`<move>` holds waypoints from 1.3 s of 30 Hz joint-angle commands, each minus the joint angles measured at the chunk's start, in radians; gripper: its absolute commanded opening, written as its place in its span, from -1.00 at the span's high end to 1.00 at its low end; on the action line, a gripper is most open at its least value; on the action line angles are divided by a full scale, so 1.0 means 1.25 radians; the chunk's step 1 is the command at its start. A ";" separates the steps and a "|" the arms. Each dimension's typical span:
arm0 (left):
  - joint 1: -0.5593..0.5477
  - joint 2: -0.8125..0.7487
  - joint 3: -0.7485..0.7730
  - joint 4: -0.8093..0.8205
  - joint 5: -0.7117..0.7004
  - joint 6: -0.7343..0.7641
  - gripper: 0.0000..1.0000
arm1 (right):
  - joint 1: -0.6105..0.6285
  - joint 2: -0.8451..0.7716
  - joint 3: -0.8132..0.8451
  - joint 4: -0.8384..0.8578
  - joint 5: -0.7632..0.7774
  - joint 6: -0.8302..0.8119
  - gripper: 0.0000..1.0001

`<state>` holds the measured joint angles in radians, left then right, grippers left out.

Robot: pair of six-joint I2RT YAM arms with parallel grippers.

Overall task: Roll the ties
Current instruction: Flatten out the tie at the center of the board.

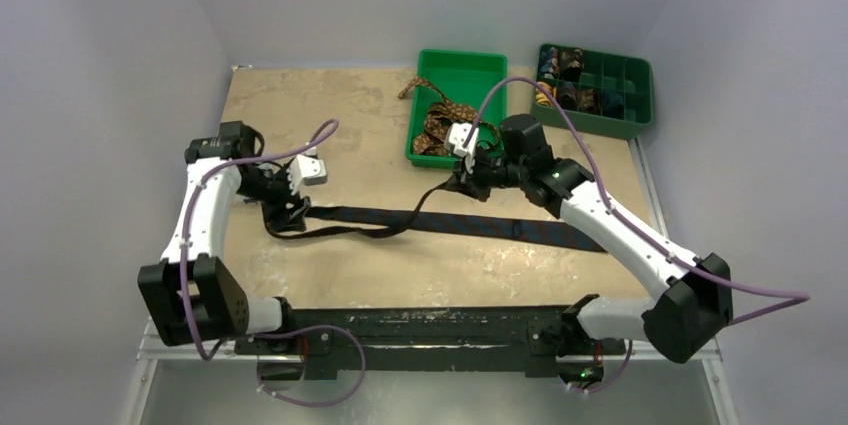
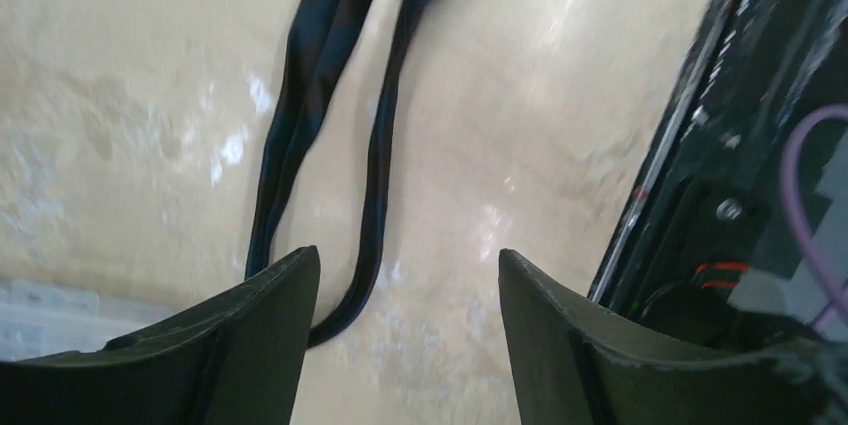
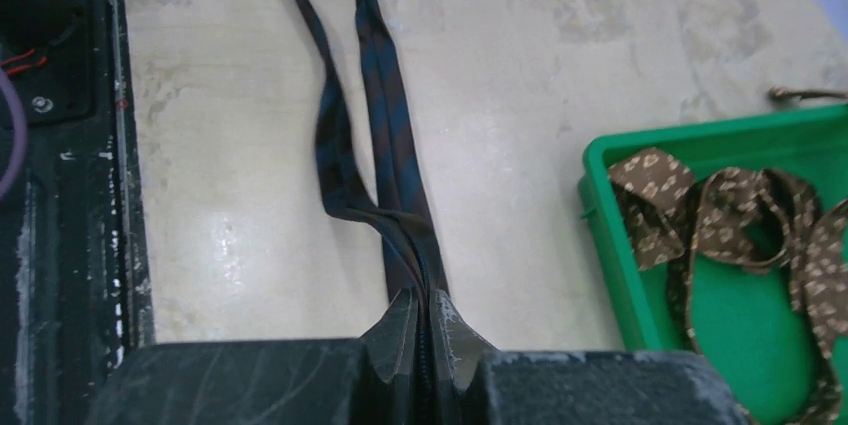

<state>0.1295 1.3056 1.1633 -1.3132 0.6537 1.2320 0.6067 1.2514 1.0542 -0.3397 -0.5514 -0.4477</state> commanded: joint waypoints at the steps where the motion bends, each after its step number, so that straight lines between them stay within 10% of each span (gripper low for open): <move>1: 0.082 0.085 -0.033 -0.001 -0.126 0.232 -0.33 | -0.034 0.031 0.054 -0.086 -0.068 0.059 1.00; 15: 0.100 0.199 -0.202 0.272 -0.291 0.310 -0.14 | -0.115 0.058 0.055 -0.250 -0.041 -0.036 1.00; 21: 0.108 0.170 -0.235 0.262 -0.327 0.325 0.74 | -0.135 0.041 0.043 -0.322 -0.037 -0.089 1.00; 30: 0.117 -0.056 -0.128 -0.185 -0.242 0.392 1.00 | -0.160 -0.052 0.075 -0.474 -0.047 -0.117 1.00; 39: 0.159 0.225 0.202 -0.384 -0.213 0.239 1.00 | -0.273 0.187 0.240 -0.524 -0.056 -0.148 1.00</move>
<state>0.3096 1.4422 1.2263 -1.5478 0.3279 1.6367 0.3618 1.3109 1.2041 -0.9195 -0.6006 -0.5728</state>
